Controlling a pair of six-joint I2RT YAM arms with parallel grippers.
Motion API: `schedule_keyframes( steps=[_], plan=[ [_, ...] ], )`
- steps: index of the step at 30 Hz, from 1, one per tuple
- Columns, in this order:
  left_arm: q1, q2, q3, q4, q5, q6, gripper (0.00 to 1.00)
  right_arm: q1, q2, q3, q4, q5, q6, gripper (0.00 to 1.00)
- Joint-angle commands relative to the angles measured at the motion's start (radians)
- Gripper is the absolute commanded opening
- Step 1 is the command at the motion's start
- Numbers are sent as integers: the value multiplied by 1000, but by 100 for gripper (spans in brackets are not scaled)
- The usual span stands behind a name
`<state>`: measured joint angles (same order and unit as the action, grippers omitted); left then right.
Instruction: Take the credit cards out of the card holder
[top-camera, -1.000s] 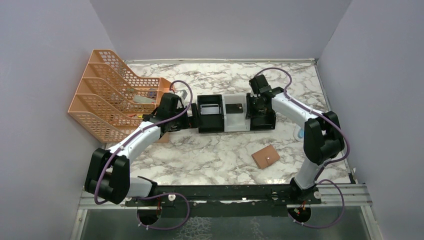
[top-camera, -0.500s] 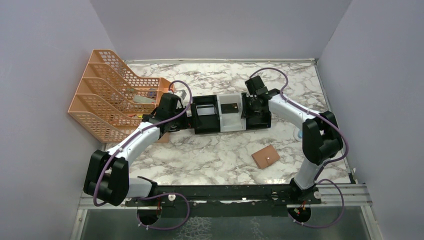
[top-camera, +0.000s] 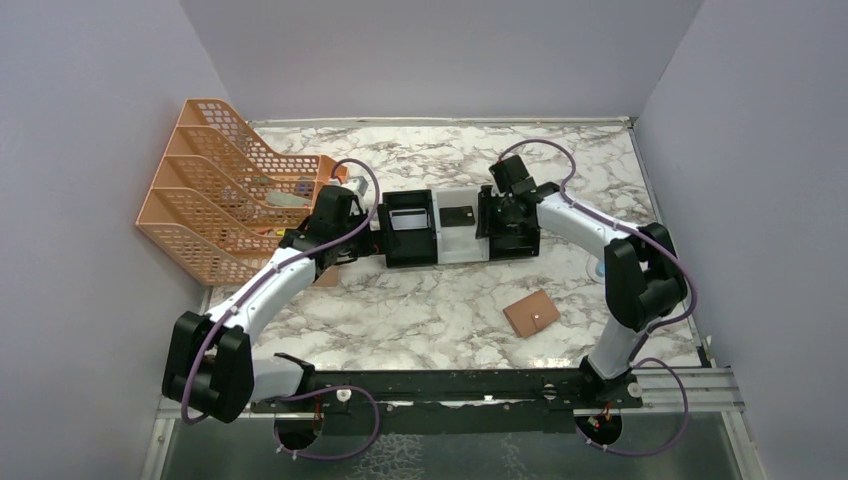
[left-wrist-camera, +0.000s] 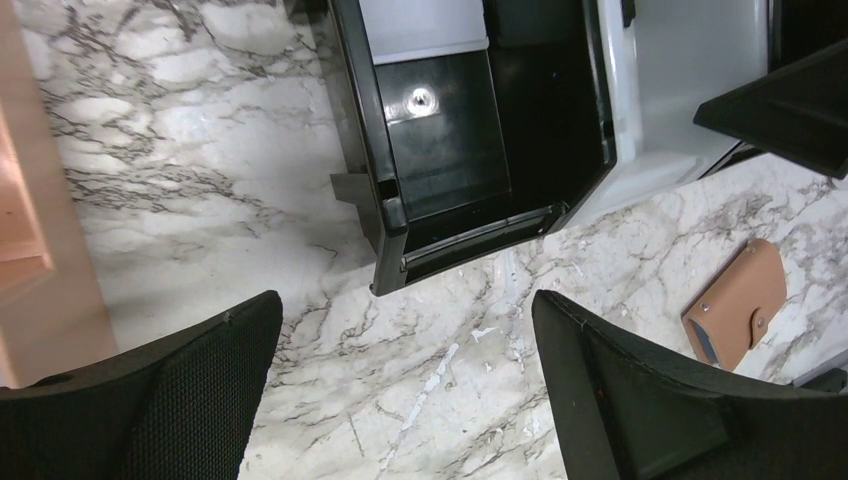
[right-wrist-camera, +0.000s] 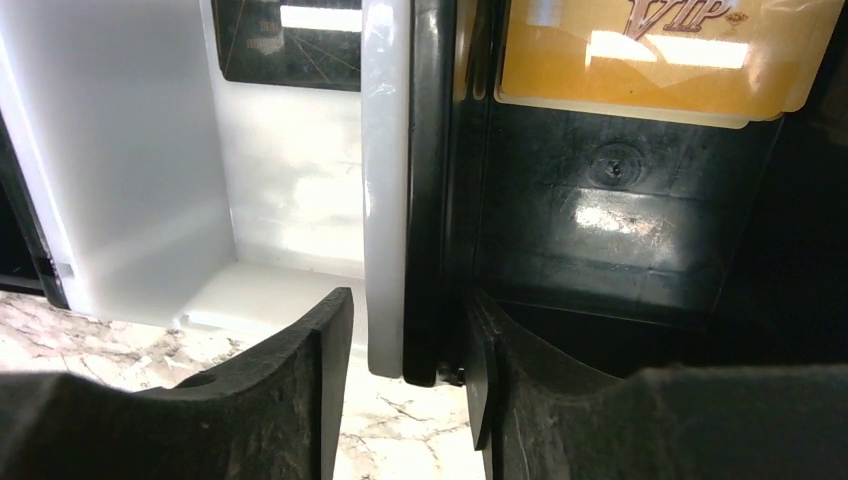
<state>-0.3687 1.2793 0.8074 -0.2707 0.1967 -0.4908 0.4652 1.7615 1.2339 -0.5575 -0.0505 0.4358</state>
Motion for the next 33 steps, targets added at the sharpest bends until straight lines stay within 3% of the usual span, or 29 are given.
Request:
schedule_keyframes(
  steps=[1,9,16,21,29,33],
  plan=[
    [-4,-75,-12,-4,-72,9,99,6,-66,-16,73,-25,22,46],
    [-2,-92,-10,2,-75,6,99,7,-139,-22,44,51,10,53],
    [1,-195,-49,56,-109,-20,99,7,-434,-223,106,247,80,68],
    [4,-271,-105,130,-118,-40,99,6,-616,-432,72,380,224,72],
    [7,-438,-241,222,-270,-145,99,7,-779,-642,-92,516,577,72],
    [7,-493,-252,235,-189,-75,99,7,-788,-659,-130,482,625,79]
  ],
)
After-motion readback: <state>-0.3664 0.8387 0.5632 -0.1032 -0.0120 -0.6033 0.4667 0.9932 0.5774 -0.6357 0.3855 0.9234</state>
